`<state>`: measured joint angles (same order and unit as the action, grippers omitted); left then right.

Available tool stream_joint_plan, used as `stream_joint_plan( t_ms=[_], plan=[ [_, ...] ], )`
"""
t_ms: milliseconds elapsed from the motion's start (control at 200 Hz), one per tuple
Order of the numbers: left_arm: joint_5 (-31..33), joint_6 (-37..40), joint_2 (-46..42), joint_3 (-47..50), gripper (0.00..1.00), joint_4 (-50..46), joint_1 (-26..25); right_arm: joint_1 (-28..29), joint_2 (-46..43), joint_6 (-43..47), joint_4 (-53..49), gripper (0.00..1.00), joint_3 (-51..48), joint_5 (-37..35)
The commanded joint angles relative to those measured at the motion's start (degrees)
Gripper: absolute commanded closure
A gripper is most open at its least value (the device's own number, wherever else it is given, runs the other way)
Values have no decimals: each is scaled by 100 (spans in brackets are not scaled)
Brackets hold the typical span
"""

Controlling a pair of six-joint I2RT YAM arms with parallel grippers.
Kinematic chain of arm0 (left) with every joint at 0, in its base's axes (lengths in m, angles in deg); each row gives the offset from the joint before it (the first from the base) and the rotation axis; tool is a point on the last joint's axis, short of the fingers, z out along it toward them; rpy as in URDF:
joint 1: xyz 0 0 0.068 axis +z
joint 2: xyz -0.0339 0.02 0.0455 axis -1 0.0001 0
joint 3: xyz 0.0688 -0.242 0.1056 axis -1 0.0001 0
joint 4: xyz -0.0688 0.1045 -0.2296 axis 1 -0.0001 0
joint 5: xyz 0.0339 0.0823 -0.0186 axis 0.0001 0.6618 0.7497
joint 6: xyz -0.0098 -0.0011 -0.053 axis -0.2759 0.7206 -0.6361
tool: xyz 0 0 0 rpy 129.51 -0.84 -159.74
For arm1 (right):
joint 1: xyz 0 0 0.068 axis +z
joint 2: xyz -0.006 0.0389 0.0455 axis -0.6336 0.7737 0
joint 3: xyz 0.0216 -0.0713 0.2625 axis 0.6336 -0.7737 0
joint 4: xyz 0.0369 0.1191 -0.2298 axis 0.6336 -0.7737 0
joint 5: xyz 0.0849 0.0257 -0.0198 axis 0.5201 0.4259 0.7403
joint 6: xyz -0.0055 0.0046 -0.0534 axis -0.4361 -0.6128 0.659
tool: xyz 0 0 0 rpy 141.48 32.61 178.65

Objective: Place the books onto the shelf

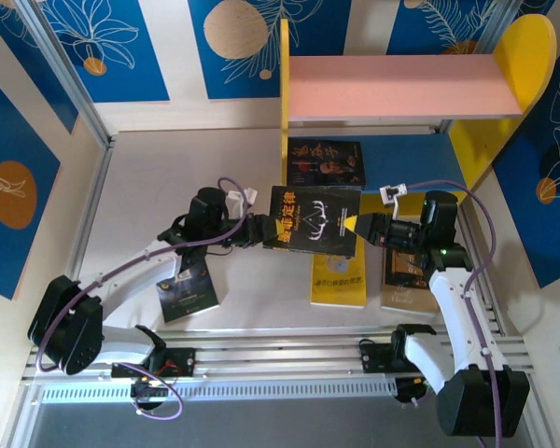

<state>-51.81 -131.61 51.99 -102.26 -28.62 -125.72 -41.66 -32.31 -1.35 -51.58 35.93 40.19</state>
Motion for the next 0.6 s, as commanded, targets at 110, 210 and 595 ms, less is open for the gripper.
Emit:
stream_joint_plan(
  t_ms=[110, 210, 595],
  plan=[
    [-682, -149, -72, 94, 83, 955, -134, 94, 200, 294, -130, 79, -171, 177],
    [-463, -285, -178, 254, 91, 1125, -131, 99, 224, 214, -62, 74, -270, 131],
    [13, -380, -635, 718, 100, 1631, -133, 156, 34, -89, -417, 48, -456, -284]
  ],
)
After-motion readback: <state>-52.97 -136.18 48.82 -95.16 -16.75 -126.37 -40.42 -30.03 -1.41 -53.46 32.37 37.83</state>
